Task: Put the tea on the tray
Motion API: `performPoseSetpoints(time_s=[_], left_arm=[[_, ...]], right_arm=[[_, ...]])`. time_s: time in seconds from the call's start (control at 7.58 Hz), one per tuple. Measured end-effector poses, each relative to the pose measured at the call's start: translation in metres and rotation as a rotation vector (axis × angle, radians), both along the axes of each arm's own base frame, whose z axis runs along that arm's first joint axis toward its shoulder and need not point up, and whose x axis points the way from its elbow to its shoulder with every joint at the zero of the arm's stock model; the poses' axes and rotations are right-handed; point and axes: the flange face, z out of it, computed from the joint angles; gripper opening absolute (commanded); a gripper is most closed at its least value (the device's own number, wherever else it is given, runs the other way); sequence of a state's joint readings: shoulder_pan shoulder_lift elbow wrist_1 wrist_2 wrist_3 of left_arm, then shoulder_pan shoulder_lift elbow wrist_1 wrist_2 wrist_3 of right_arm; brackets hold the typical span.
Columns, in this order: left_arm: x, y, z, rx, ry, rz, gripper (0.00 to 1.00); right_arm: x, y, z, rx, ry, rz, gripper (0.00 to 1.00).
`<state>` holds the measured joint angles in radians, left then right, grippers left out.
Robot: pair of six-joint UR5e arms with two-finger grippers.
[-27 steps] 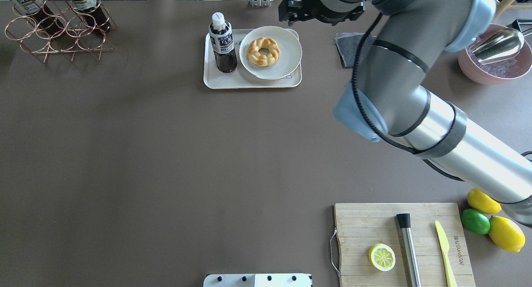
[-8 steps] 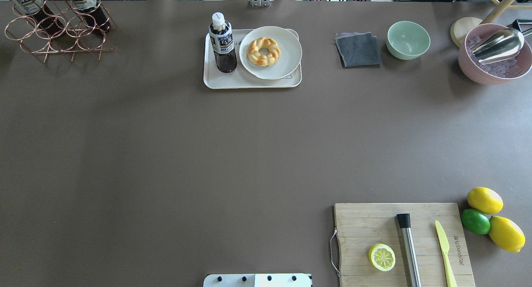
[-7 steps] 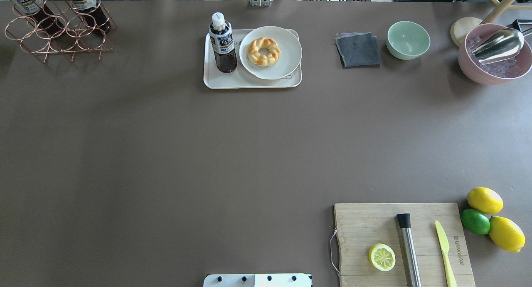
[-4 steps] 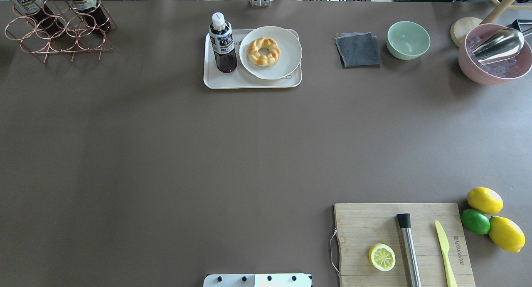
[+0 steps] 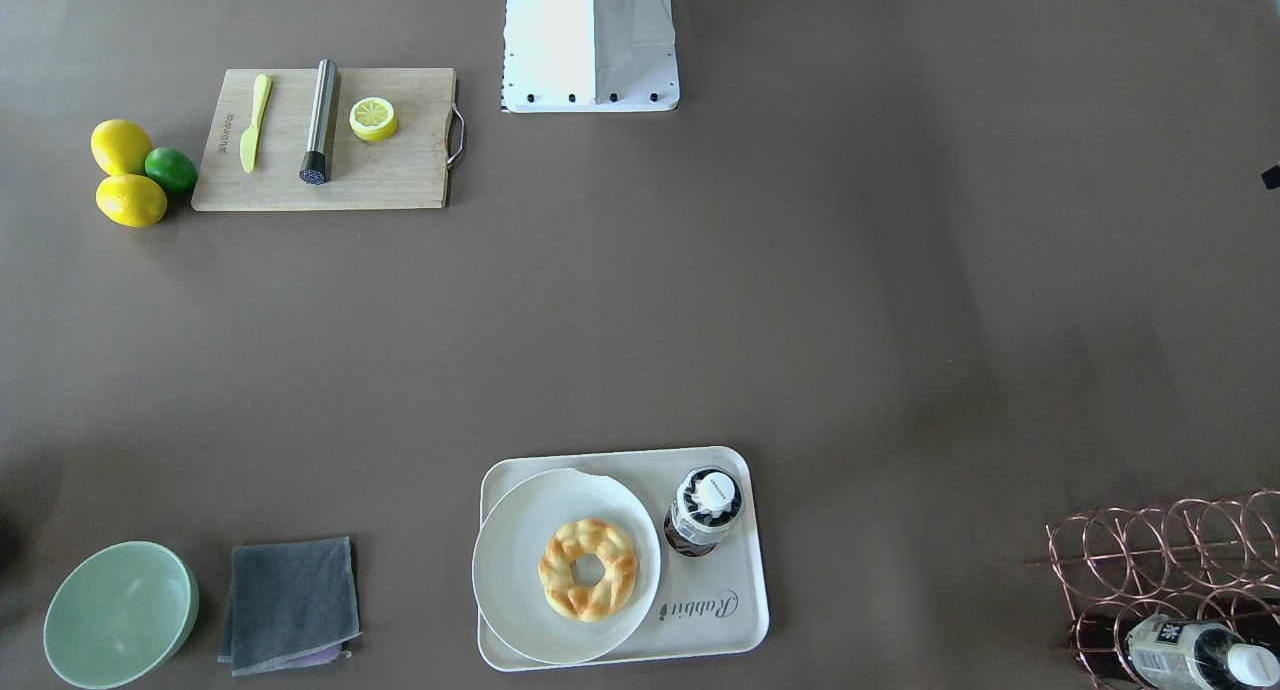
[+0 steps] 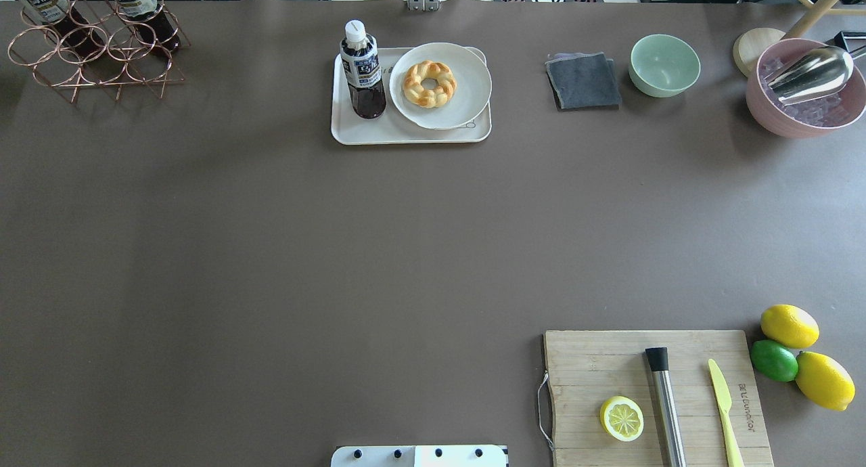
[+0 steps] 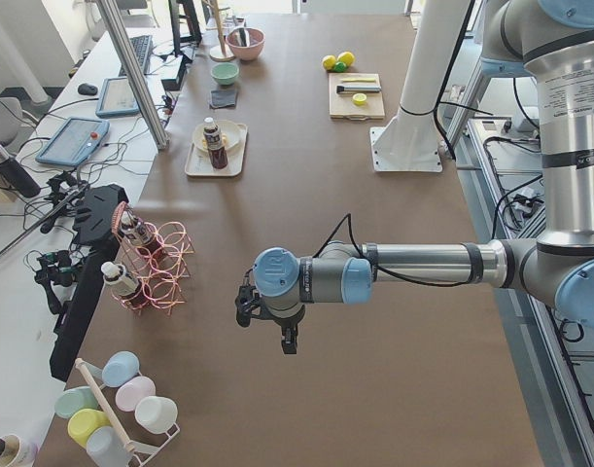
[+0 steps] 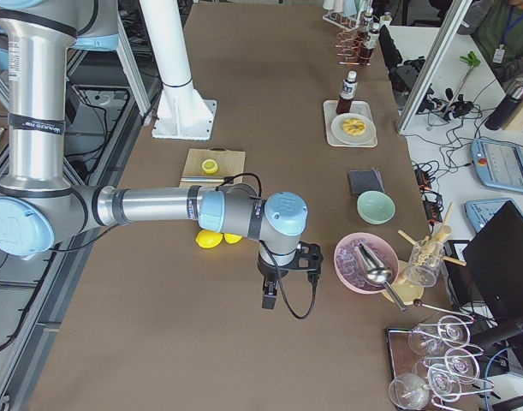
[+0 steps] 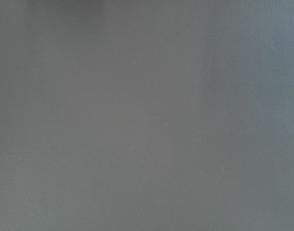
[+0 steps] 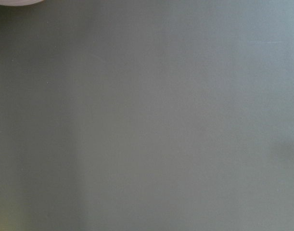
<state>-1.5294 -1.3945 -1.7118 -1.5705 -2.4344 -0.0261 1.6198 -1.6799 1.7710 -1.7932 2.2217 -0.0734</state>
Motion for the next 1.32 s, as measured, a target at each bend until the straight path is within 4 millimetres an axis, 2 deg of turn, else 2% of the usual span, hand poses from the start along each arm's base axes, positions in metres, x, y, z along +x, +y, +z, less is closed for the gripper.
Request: performPoseSetpoints(time_s=[1.32], left_arm=[[0.014, -0.001, 0.009, -0.013, -0.060, 0.044, 0.99]], right_arm=[[0.000, 0.003, -0.003, 0.008, 0.001, 0.000, 1.00]])
